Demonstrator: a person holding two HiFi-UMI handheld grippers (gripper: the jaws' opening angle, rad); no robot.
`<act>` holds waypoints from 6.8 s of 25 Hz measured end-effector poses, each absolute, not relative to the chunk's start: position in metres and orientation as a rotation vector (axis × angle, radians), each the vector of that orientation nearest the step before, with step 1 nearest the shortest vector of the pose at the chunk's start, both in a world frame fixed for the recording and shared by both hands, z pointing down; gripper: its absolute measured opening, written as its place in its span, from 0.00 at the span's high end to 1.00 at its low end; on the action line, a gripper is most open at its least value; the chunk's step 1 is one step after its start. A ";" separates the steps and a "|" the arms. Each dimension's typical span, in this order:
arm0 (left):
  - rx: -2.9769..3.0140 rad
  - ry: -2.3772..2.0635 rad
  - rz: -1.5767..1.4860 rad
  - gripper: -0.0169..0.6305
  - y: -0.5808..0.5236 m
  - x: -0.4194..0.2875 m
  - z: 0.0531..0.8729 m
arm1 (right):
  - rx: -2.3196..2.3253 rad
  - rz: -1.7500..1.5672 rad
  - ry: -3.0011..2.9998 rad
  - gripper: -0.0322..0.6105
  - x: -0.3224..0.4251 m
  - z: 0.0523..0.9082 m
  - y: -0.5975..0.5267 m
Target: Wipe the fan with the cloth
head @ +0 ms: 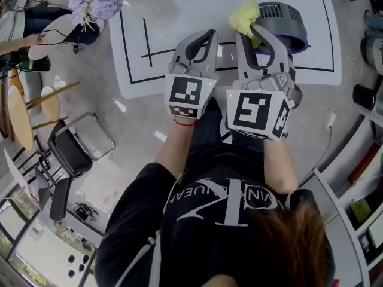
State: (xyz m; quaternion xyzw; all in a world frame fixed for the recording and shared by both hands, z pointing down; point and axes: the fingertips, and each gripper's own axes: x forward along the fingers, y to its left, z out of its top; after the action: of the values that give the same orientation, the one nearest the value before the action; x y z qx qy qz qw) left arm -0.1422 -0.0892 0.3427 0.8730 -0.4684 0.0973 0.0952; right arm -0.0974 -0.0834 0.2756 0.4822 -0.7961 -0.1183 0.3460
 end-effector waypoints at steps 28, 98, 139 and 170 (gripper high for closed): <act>2.535 -1.506 0.249 0.97 -0.122 -0.116 0.327 | 1.538 -0.210 -2.130 0.85 0.040 0.241 -0.093; 2.419 -1.648 0.306 0.97 -0.132 -0.172 0.333 | 0.674 -0.463 -1.972 0.85 -0.103 0.276 -0.127; 2.433 -1.643 0.388 0.97 -0.137 -0.126 0.336 | 0.946 -0.276 -2.164 0.85 -0.019 0.250 -0.142; 2.398 -1.682 0.434 0.97 -0.117 -0.110 0.342 | 1.108 0.006 -2.265 0.85 0.054 0.280 -0.140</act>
State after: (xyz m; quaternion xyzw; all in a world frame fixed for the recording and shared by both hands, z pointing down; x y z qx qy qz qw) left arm -0.1101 -0.1166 0.3418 0.8065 -0.5658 0.1460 0.0900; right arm 0.0538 -0.1397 0.2799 0.4185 -0.8555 0.0022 0.3050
